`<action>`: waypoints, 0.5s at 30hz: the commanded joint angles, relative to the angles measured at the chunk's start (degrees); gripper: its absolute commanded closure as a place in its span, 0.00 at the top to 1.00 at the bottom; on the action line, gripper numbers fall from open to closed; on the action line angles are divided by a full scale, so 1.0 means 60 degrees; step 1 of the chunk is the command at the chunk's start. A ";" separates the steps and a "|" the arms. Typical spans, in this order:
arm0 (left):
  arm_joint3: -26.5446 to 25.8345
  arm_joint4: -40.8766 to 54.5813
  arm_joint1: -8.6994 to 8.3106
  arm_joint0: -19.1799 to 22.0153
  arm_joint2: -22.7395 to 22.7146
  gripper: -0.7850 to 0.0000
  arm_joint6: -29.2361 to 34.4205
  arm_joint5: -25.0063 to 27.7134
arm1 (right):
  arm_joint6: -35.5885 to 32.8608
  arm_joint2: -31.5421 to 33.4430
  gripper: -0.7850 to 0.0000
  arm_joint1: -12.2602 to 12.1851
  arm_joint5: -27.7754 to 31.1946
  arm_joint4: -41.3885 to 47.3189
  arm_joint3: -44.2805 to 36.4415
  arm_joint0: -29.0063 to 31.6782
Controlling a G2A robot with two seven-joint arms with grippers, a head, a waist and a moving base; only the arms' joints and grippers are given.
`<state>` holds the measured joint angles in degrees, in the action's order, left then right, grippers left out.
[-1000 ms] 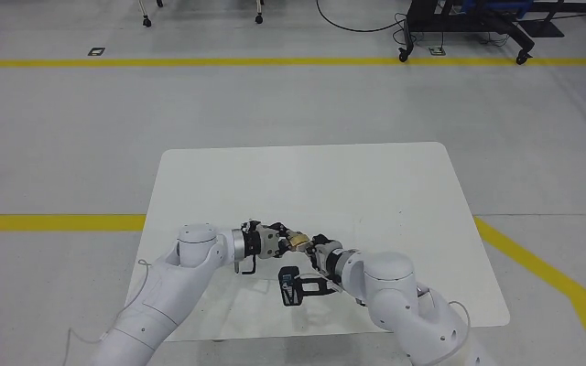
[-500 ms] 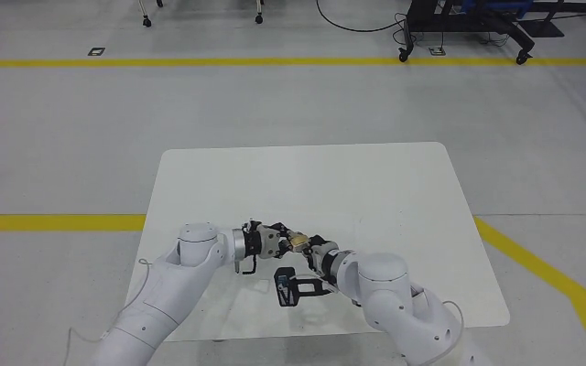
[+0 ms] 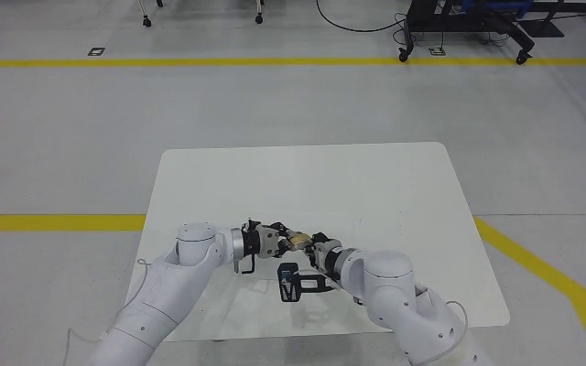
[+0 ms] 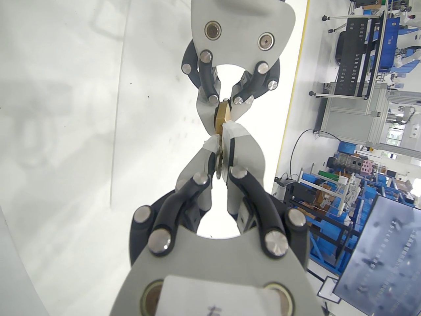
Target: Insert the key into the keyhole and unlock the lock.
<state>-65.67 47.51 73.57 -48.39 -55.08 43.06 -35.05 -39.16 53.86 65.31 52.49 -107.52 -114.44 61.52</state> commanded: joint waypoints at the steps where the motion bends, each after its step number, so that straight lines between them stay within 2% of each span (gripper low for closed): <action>1: 0.0001 0.0008 -0.0004 -0.0003 -0.0021 0.00 0.0000 0.0008 | 0.0030 0.0058 0.79 -0.0006 0.0030 0.0024 -0.0049 0.0022; 4: -0.0004 0.0008 -0.0011 -0.0009 -0.0053 0.00 -0.0017 0.0006 | 0.0058 0.0176 0.71 -0.0021 0.0061 0.0044 -0.0150 0.0081; 7: -0.0016 0.0015 -0.0015 -0.0022 -0.0072 0.00 -0.0024 0.0013 | 0.0058 0.0323 0.50 -0.0044 0.0070 0.0044 -0.0262 0.0174; 10: -0.0023 0.0006 -0.0017 -0.0025 -0.0081 0.00 -0.0044 0.0001 | 0.0073 0.0495 0.46 -0.0073 0.0056 0.0031 -0.0363 0.0301; 12: -0.0029 0.0007 -0.0017 -0.0027 -0.0085 0.00 -0.0049 -0.0005 | 0.0089 0.0613 0.40 -0.0096 0.0055 0.0024 -0.0453 0.0402; 14: -0.0030 -0.0002 -0.0018 -0.0028 -0.0094 0.00 -0.0069 0.0020 | 0.0121 0.0720 0.29 -0.0118 0.0048 0.0016 -0.0555 0.0509; 15: -0.0030 -0.0004 -0.0018 -0.0029 -0.0095 0.00 -0.0074 0.0019 | 0.0141 0.0762 0.17 -0.0127 0.0041 -0.0003 -0.0602 0.0557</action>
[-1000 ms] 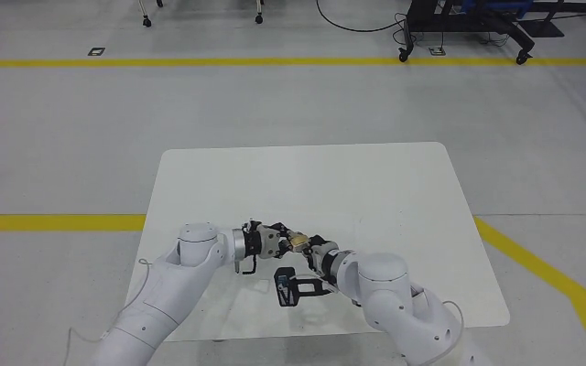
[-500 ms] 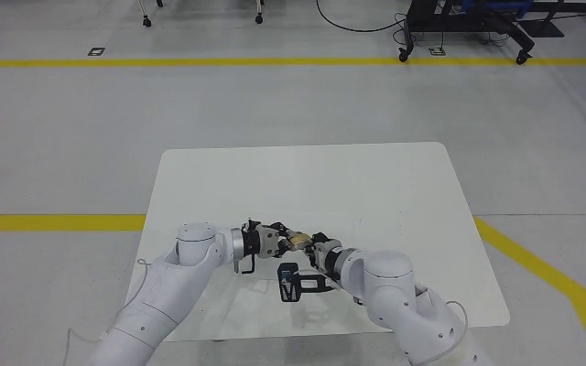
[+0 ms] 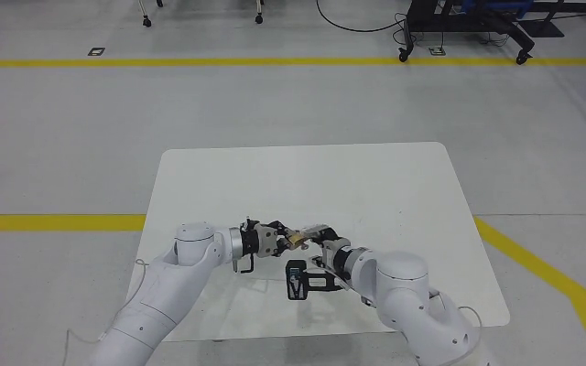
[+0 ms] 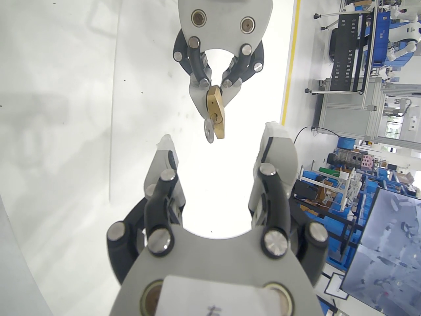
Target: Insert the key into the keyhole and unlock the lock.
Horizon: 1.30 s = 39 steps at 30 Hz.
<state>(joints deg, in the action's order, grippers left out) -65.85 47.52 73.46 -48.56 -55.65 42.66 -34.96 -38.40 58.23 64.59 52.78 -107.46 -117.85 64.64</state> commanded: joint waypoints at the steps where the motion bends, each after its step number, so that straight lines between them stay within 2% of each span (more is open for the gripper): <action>1: 0.0000 -0.0006 0.0000 0.0000 -0.0002 0.00 -0.0007 0.0002 | 0.0041 0.0065 0.13 -0.0016 -0.0002 -0.0026 -0.0063 0.0078; 3: 0.0003 -0.0012 0.0000 0.0004 -0.0006 0.00 -0.0026 -0.0007 | 0.0102 0.0109 0.02 -0.0029 0.0017 -0.0051 -0.0094 0.0130; 4: 0.0008 -0.0004 0.0001 0.0005 -0.0012 0.00 -0.0030 0.0002 | 0.0134 0.0121 0.00 -0.0032 0.0022 -0.0061 -0.0097 0.0144; 25: 0.0077 0.0054 0.0014 0.0039 -0.0018 0.00 0.0009 -0.0062 | 0.0063 -0.0239 0.00 0.0086 0.0148 -0.0078 0.0341 -0.0272; 26: 0.0084 0.0063 0.0014 0.0041 -0.0026 0.00 0.0004 -0.0054 | 0.0046 -0.0232 0.09 0.0093 0.0124 -0.0049 0.0364 -0.0286; 27: 0.0095 0.0061 0.0013 0.0046 -0.0033 0.00 -0.0008 -0.0053 | 0.0023 -0.0220 0.35 0.0099 0.0112 -0.0014 0.0380 -0.0294; 28: 0.0100 0.0071 0.0013 0.0048 -0.0044 0.00 -0.0015 -0.0045 | 0.0000 -0.0209 0.39 0.0101 0.0125 0.0013 0.0376 -0.0299; 34: 0.0119 0.0216 0.0012 0.0023 -0.0124 0.00 -0.0007 -0.0028 | -0.0047 0.0057 0.41 0.0077 0.0147 0.0223 0.0282 -0.0153; 36: 0.0139 0.0272 0.0007 0.0024 -0.0175 0.00 -0.0007 -0.0034 | 0.0026 0.0249 0.38 0.0055 0.0121 0.0363 0.0270 -0.0059; 38: 0.0167 0.0322 -0.0002 0.0016 -0.0249 0.00 -0.0051 0.0005 | 0.0200 0.0523 0.29 0.0024 0.0081 0.0615 0.0238 0.0069; 39: 0.0174 0.0366 -0.0006 0.0006 -0.0306 0.00 -0.0105 0.0076 | 0.0377 0.0718 0.04 0.0006 0.0058 0.0859 0.0220 0.0158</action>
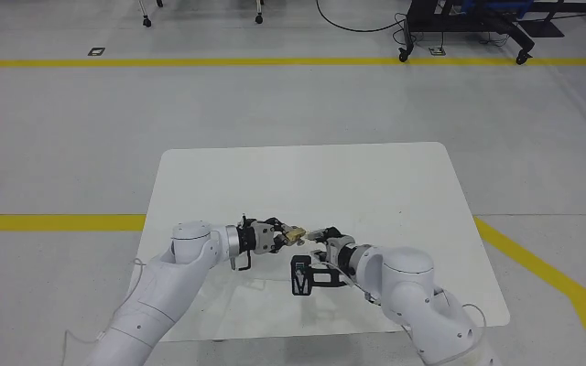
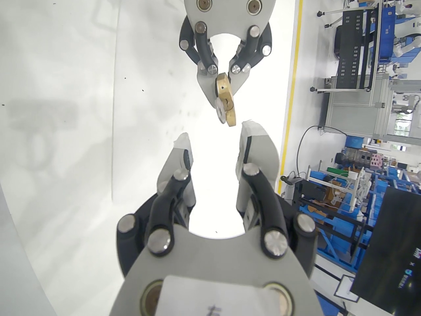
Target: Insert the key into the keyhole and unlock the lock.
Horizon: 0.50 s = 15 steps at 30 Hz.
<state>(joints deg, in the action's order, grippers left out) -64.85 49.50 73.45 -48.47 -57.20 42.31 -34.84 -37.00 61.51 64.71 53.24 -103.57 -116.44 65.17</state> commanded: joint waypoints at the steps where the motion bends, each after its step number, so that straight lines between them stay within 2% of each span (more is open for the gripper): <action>1: -0.0002 0.0070 -0.0005 -0.0025 -0.0100 0.00 -0.0117 0.0147 | 0.0345 0.0381 0.00 -0.0039 0.0015 0.0476 -0.0039 0.0164; 6: -0.0260 -0.0220 -0.0023 -0.0167 -0.0211 0.00 -0.0638 0.0772 | 0.1930 0.1357 0.00 -0.0158 0.0793 0.2656 0.0355 0.0552; 9: -0.0457 -0.0426 -0.0034 -0.0267 -0.0215 0.00 -0.0690 0.1102 | 0.2698 0.1110 0.00 -0.0290 0.0793 0.4300 0.1199 0.0408; 12: -0.0597 -0.0531 -0.0046 -0.0365 -0.0240 0.00 -0.0656 0.1345 | 0.2720 0.0497 0.00 -0.0482 0.0793 0.5840 0.2217 -0.0181; 15: -0.0690 -0.0578 -0.0058 -0.0431 -0.0297 0.00 -0.0630 0.1505 | 0.2251 0.0013 0.00 -0.0642 0.0793 0.7184 0.3009 -0.0814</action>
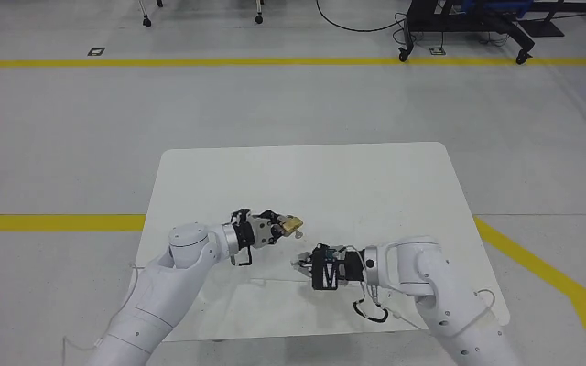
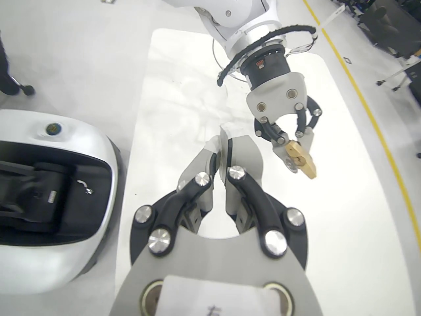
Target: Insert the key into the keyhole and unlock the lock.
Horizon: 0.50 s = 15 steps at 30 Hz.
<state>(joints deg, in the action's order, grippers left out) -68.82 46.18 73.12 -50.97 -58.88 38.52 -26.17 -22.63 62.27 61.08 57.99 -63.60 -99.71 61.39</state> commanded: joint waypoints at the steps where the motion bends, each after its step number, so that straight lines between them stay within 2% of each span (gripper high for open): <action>1: -0.0054 -0.0040 -0.0007 -0.0040 -0.0032 0.00 0.0010 0.0108 | -0.0239 -0.0233 0.00 -0.0076 0.0001 0.0974 0.0419 -0.0337; 5: -0.0122 -0.0107 -0.0015 -0.0084 -0.0049 0.00 0.0050 0.0127 | -0.0620 -0.0505 0.00 -0.0226 0.0001 0.2142 0.0939 -0.0830; 15: -0.0208 -0.0389 -0.0028 -0.0120 -0.0018 0.00 0.0140 0.0126 | -0.1527 -0.0817 0.00 -0.0397 -0.0003 0.3713 0.1816 -0.1397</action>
<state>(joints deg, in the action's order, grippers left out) -70.05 43.93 72.95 -51.68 -59.01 39.25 -25.38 -31.50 57.52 58.71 58.00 -41.80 -89.12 53.19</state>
